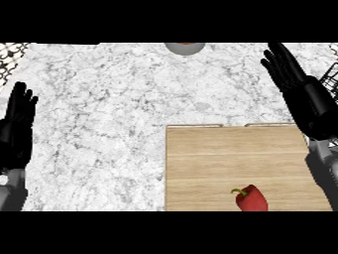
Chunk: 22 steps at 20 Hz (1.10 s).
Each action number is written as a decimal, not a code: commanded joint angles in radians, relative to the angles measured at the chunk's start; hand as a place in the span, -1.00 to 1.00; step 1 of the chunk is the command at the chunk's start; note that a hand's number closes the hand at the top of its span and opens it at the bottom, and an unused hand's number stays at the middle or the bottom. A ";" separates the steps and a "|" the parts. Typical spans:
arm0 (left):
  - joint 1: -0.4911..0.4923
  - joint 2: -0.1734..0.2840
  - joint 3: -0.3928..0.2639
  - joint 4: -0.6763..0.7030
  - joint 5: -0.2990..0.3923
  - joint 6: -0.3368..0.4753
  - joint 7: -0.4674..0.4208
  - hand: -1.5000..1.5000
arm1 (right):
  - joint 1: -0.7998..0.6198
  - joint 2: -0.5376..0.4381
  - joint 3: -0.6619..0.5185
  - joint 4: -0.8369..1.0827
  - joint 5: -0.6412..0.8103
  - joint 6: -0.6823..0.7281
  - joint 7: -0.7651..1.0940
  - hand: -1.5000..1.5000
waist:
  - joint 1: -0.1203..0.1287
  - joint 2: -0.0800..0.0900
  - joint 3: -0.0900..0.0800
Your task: Pick the bell pepper from the tray and place it in the tiered basket
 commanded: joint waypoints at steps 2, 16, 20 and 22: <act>0.102 0.030 -0.006 0.031 0.003 -0.063 0.023 0.00 | 0.127 -0.027 0.039 0.054 -0.056 0.221 -0.126 1.00 | -0.015 -0.003 0.003; 0.252 0.091 -0.046 0.132 0.039 -0.179 0.133 0.00 | 0.353 -0.301 0.045 -0.077 0.598 0.085 -0.507 -1.00 | -0.100 -0.036 -0.005; 0.242 0.119 -0.034 0.114 0.049 -0.207 0.146 0.00 | 0.423 -0.358 0.103 -0.165 0.847 -0.035 -0.385 -1.00 | -0.084 -0.025 -0.003; 0.227 0.138 -0.020 0.128 0.057 -0.237 0.146 0.00 | 0.478 -0.372 0.158 -0.254 0.915 -0.004 -0.269 -1.00 | -0.072 -0.018 -0.003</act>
